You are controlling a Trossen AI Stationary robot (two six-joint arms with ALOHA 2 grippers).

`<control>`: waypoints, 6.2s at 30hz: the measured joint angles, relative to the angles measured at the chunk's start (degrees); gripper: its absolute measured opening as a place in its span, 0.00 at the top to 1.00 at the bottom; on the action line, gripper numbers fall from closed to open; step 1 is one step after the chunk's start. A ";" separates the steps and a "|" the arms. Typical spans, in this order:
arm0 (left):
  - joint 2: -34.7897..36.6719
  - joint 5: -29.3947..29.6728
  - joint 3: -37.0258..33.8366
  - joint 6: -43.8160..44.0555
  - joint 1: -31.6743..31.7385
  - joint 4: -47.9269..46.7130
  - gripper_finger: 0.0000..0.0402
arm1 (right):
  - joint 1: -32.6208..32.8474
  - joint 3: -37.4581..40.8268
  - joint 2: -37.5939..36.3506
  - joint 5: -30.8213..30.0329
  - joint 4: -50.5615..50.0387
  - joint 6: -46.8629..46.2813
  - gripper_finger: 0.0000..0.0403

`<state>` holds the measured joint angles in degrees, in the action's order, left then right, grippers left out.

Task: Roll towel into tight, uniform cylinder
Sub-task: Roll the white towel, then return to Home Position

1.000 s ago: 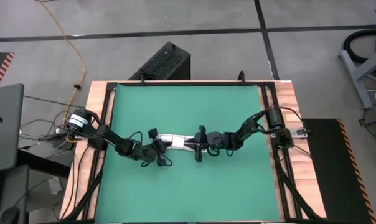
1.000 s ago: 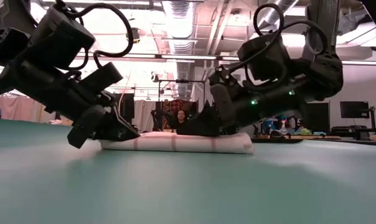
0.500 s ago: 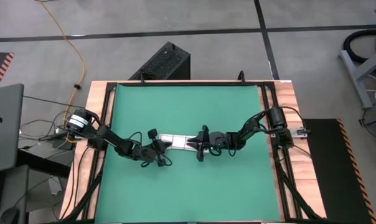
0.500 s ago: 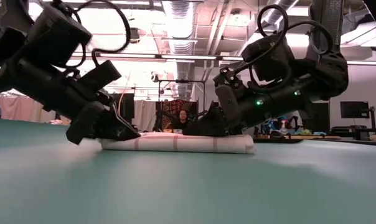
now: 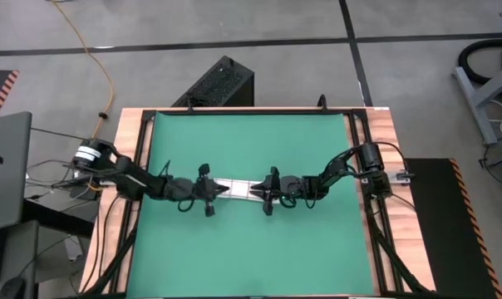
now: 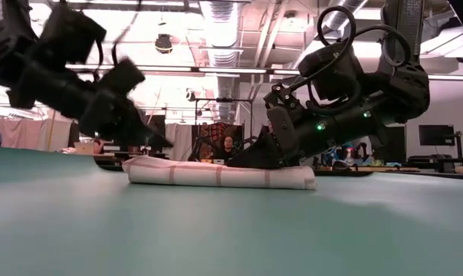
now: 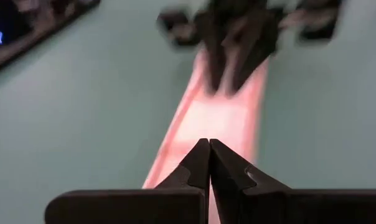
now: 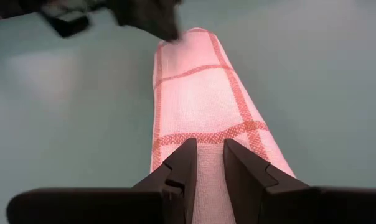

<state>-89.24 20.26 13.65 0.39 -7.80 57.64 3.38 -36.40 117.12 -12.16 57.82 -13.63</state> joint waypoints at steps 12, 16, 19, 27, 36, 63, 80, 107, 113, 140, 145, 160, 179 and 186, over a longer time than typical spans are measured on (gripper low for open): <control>-3.37 -2.71 -2.88 4.46 3.89 1.94 1.00 | 0.00 -0.16 0.04 0.02 -0.09 0.59 0.75; -8.26 -0.85 -2.86 6.41 2.47 4.22 1.00 | 0.00 -0.16 0.04 0.04 -0.07 0.59 0.75; -11.87 0.67 -2.88 8.26 1.82 4.67 1.00 | 0.00 -0.16 0.04 0.04 -0.09 0.59 0.75; -13.74 2.91 -4.93 11.43 0.44 9.23 1.00 | 0.00 -0.18 0.07 0.07 0.01 0.67 0.75; -6.25 -0.92 -5.39 12.19 0.29 8.88 1.00 | 0.00 0.18 -5.75 0.66 -2.02 4.10 0.75; 54.64 -3.20 -5.21 -3.10 -4.19 -7.76 1.00 | 3.34 -0.16 -71.00 1.70 -57.52 9.83 0.75; 73.64 -23.12 -6.31 6.02 0.53 -41.41 1.00 | 2.98 27.49 -113.51 -0.42 -55.83 6.24 0.75; 84.99 -34.12 -7.40 11.45 4.64 -53.97 1.00 | 4.50 36.00 -116.17 -3.01 -52.84 7.91 0.75; 89.00 -23.33 -8.73 8.17 4.66 -56.76 1.00 | 4.49 36.02 -116.16 -2.97 -52.87 7.20 0.75; 88.03 -19.30 -13.18 9.78 4.53 -55.96 1.00 | 4.74 36.06 -116.39 -2.80 -54.29 2.54 0.75; 88.03 -19.29 -13.18 9.83 4.53 -55.96 1.00 | 4.74 36.08 -116.39 -2.80 -54.32 2.54 0.75; 88.03 -19.35 -13.24 9.89 4.53 -55.97 1.00 | 4.74 36.11 -116.39 -2.80 -54.38 2.56 0.75; 88.03 -19.39 -13.26 9.93 4.53 -55.97 1.00 | 4.74 36.11 -116.39 -2.82 -54.40 2.60 0.75; 88.03 -19.39 -13.26 9.93 4.53 -55.96 1.00 | 4.74 36.11 -116.39 -2.82 -54.38 2.60 0.75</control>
<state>-1.21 0.86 0.38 10.33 -3.27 1.67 8.12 -0.30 0.73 -14.98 3.44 -11.03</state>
